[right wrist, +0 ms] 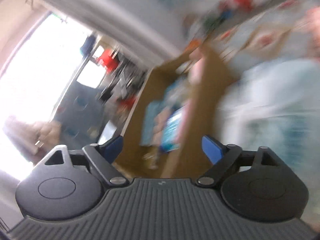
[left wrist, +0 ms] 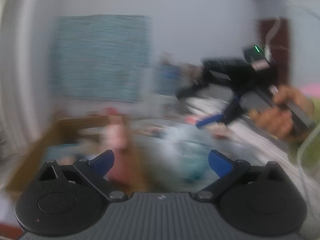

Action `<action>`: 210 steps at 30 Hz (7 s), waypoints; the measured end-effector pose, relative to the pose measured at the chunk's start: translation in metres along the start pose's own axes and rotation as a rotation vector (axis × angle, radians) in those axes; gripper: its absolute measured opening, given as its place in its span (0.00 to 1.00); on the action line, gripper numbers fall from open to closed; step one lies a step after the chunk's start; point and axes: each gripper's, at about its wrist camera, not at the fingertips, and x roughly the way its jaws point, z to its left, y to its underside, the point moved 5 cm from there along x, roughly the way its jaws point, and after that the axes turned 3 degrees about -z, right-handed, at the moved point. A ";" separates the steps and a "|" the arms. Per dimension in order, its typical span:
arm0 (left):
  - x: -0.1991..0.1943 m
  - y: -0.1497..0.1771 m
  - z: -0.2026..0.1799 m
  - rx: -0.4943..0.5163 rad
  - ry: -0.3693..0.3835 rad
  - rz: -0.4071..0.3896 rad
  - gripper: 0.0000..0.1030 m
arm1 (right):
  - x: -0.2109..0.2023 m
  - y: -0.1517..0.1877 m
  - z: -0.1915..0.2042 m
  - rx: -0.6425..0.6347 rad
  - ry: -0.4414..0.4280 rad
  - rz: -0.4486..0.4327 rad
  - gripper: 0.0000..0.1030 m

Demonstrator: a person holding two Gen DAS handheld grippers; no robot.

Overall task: Organize soft objects
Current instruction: 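Move the right tool to the green floral scrunchie and grasp it, then carry the scrunchie in the right tool into the box and release it, then move the right tool back to the white yogurt cup, then grasp the white yogurt cup with the right tool and lift it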

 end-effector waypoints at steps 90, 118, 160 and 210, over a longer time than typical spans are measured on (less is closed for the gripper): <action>0.050 0.017 0.148 -0.331 -0.188 0.223 0.26 | 0.264 0.066 0.130 -0.369 0.008 0.489 0.23; 0.017 -0.003 0.106 -0.206 -0.140 0.062 0.89 | 0.195 0.040 0.096 -0.188 -0.200 0.309 0.73; 0.301 0.050 -0.210 0.126 0.267 0.328 0.76 | -0.066 0.038 -0.220 -0.045 0.300 -0.110 0.48; 0.264 0.030 -0.188 0.006 0.339 0.396 0.79 | -0.067 0.045 -0.233 0.338 0.022 -0.119 0.58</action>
